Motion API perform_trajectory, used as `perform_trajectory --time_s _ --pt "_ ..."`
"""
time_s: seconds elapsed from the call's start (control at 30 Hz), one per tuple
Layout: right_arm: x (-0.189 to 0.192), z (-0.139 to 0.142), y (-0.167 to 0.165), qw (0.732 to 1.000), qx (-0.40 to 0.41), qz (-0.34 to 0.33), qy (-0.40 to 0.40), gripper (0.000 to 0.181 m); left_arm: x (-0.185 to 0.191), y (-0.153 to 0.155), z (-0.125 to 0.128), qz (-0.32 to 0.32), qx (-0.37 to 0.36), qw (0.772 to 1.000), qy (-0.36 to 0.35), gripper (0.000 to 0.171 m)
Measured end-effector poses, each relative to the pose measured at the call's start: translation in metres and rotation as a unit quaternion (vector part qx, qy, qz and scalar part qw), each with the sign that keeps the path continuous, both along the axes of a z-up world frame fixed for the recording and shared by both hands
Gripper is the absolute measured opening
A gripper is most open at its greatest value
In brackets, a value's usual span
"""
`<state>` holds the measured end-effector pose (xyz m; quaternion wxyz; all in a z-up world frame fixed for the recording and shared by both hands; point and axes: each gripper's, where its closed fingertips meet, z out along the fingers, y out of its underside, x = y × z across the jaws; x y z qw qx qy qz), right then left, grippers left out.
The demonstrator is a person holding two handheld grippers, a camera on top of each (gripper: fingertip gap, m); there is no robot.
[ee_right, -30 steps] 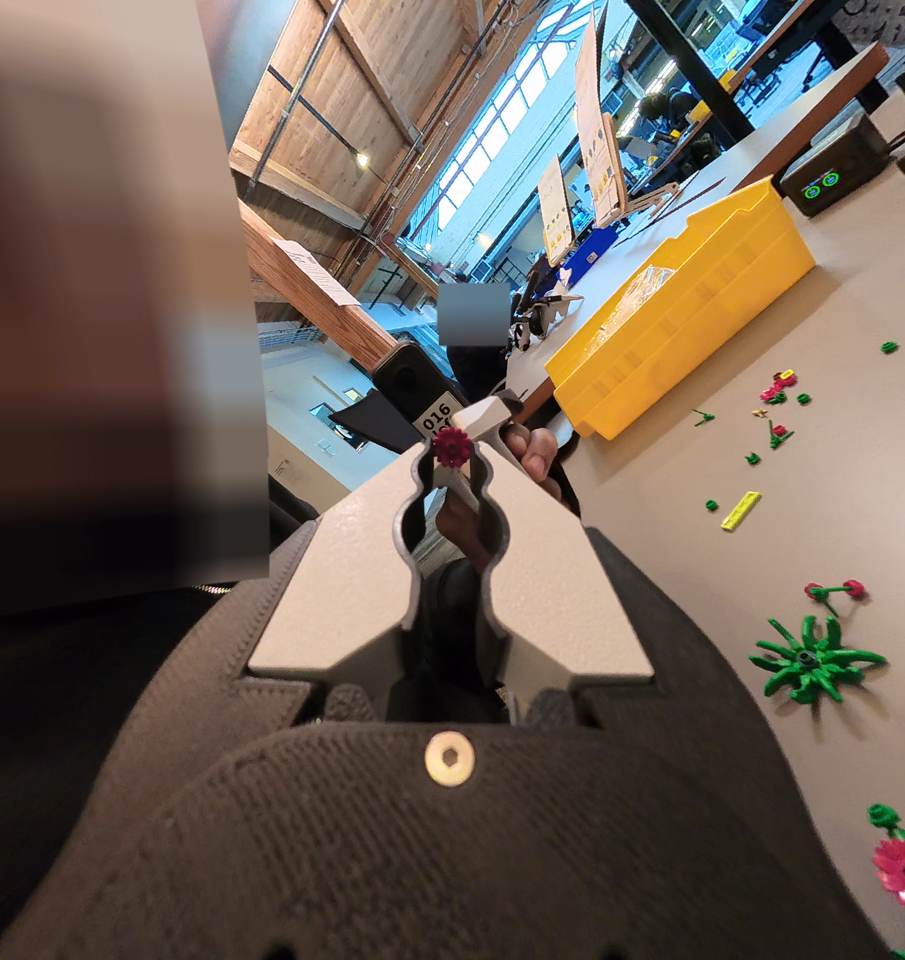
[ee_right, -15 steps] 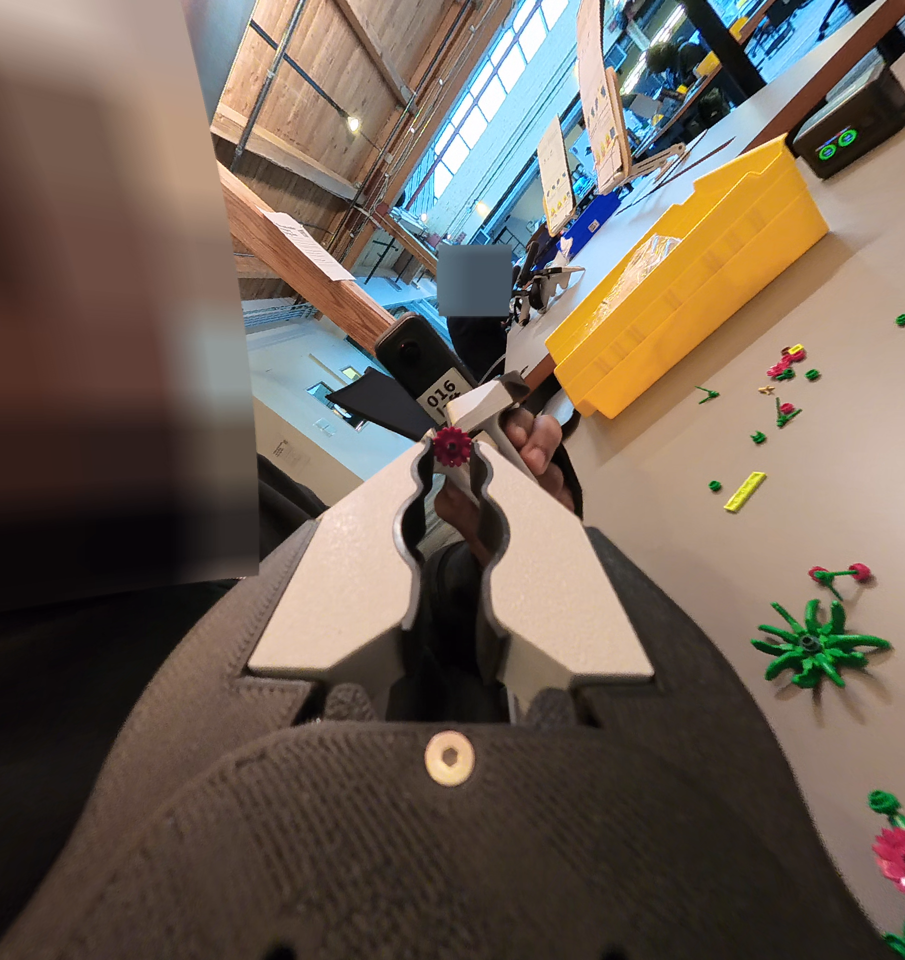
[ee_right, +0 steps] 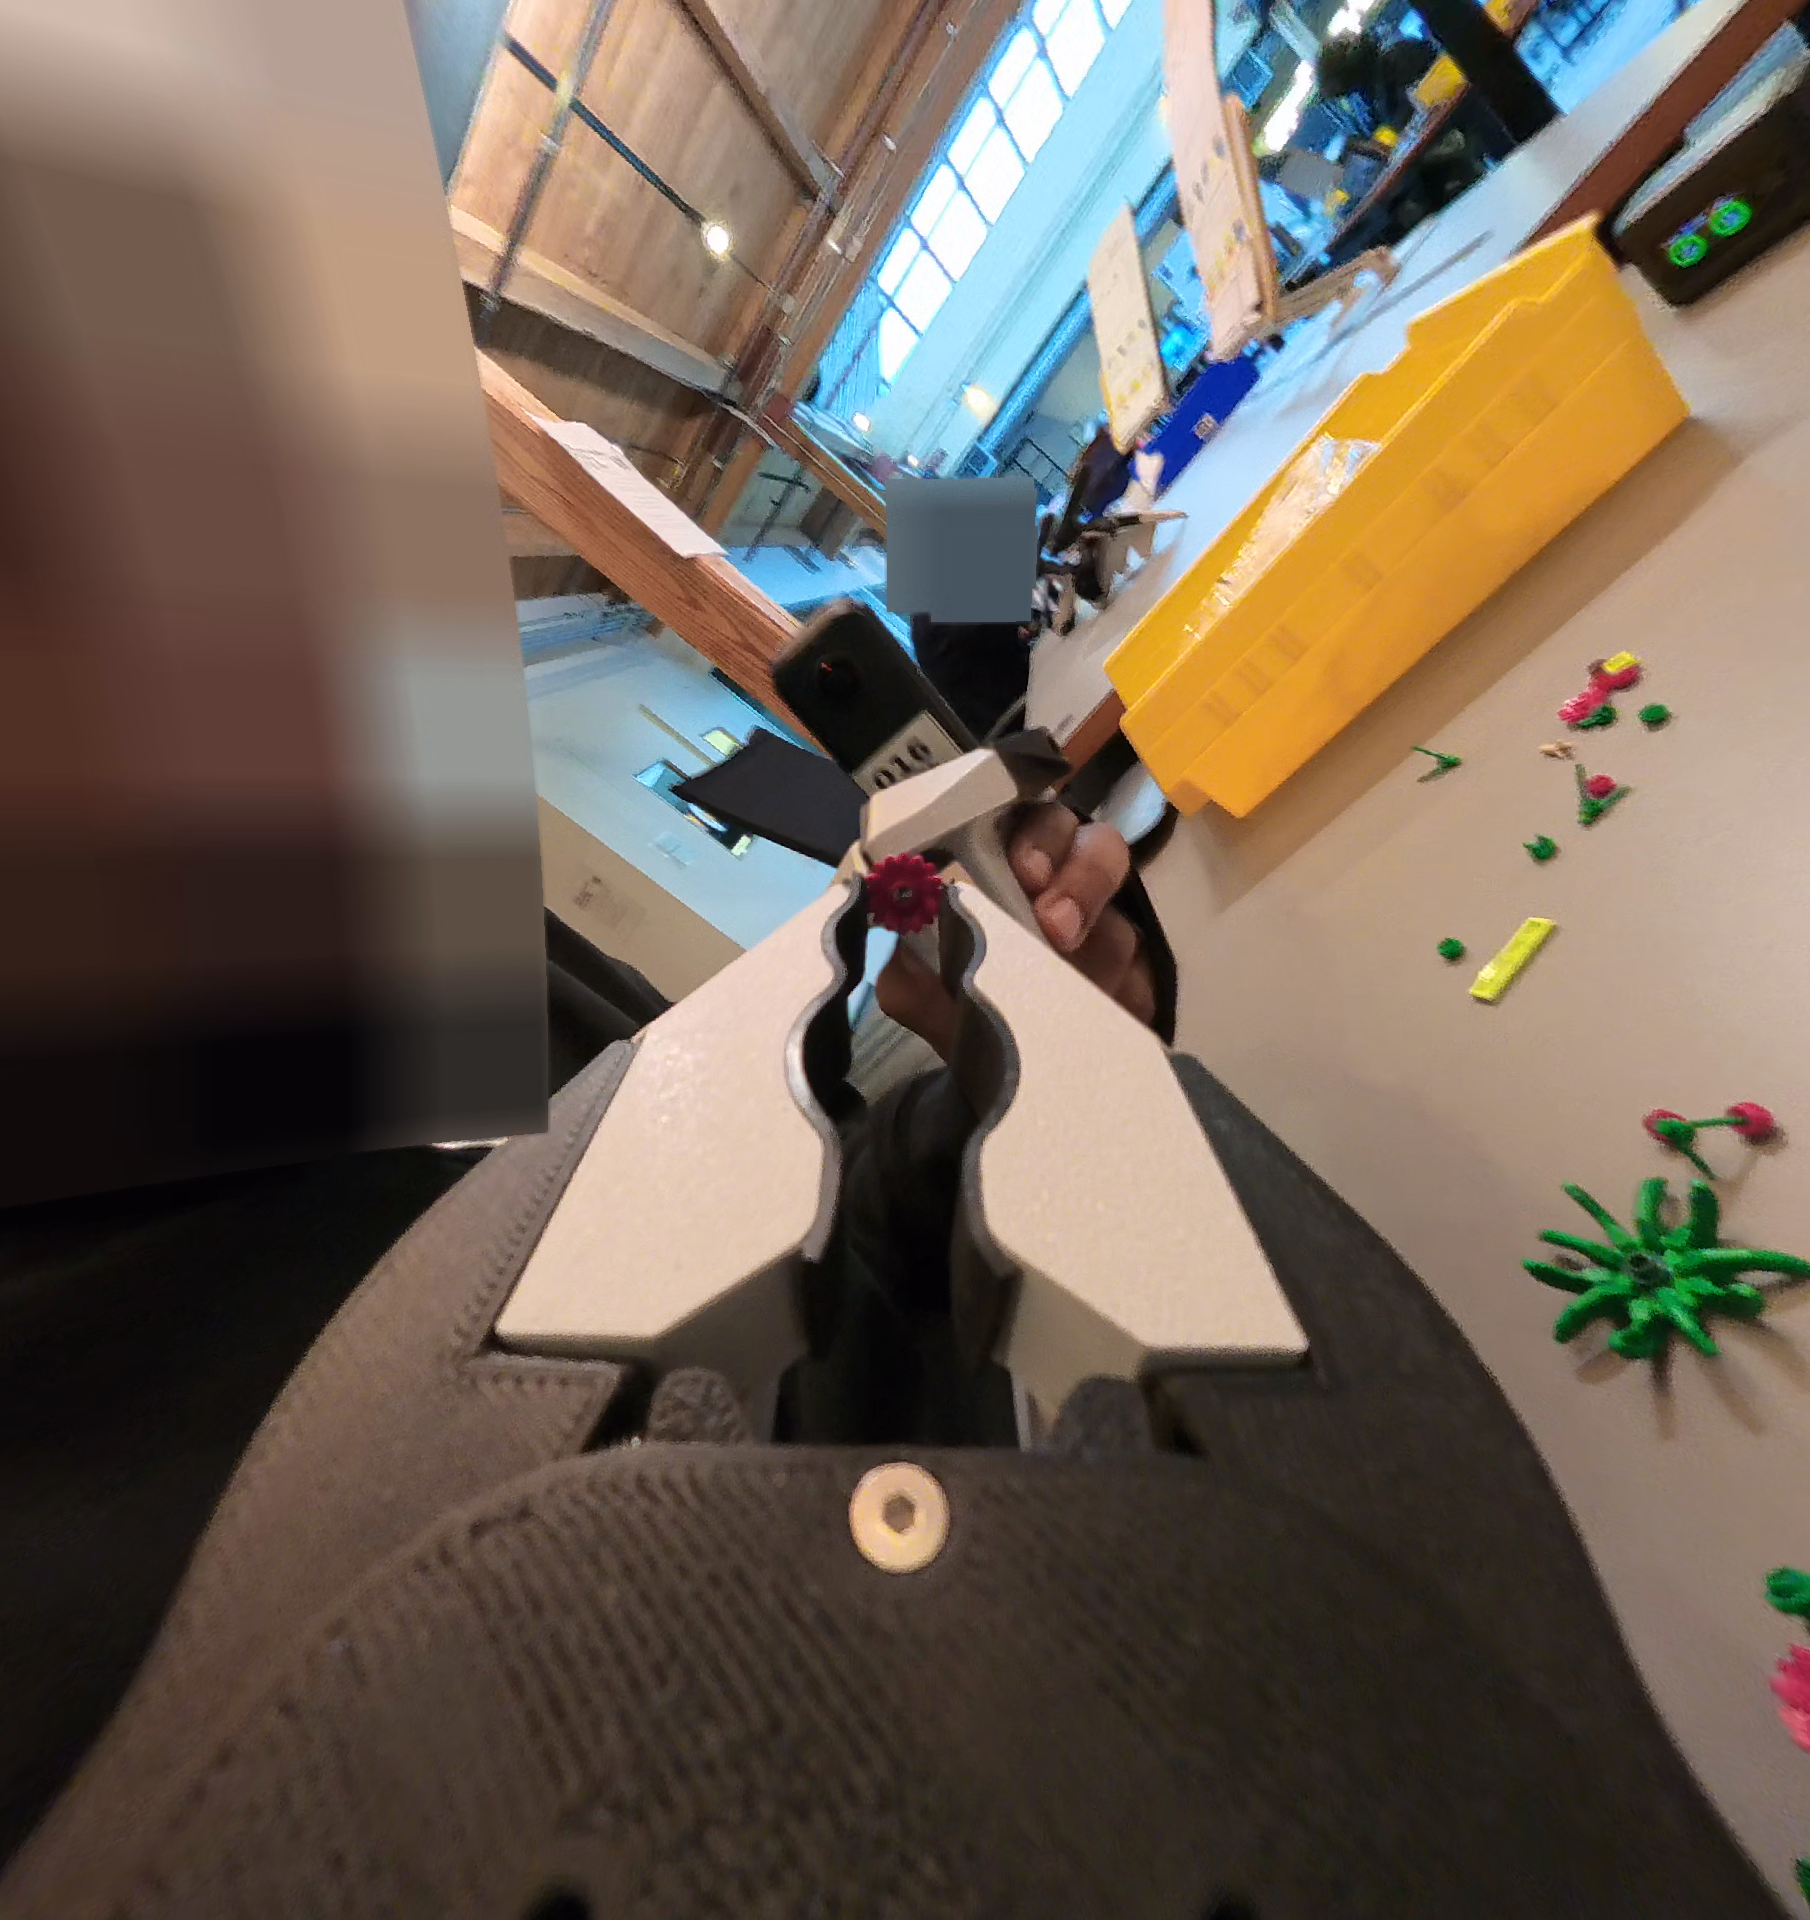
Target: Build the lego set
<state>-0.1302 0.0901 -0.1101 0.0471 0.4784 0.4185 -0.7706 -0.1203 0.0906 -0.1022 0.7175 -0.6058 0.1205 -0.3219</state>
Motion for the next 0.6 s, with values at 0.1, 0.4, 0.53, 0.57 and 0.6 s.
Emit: perform_trajectory --time_s 0.1,0.4,0.53,0.57,0.6 --pt "0.004 0.008 0.006 1.000 -0.018 -0.003 0.014 0.012 -0.015 -0.003 0.004 0.004 0.002 0.999 -0.037 0.000" --pt "0.002 0.002 0.002 1.000 0.006 -0.008 0.004 0.012 0.003 0.003 -0.007 -0.002 0.001 0.999 0.034 0.021" --pt "0.001 -0.001 -0.002 1.000 0.021 -0.005 -0.004 0.012 0.006 0.003 -0.005 0.010 0.004 0.999 0.042 0.009" --pt "0.001 -0.001 -0.002 1.000 0.022 -0.006 -0.004 0.012 0.006 0.003 -0.005 0.010 0.000 0.999 0.043 0.007" --pt "0.001 -0.001 -0.002 1.000 0.025 -0.006 -0.004 0.012 0.005 0.004 -0.006 0.012 -0.005 0.999 0.046 0.004"
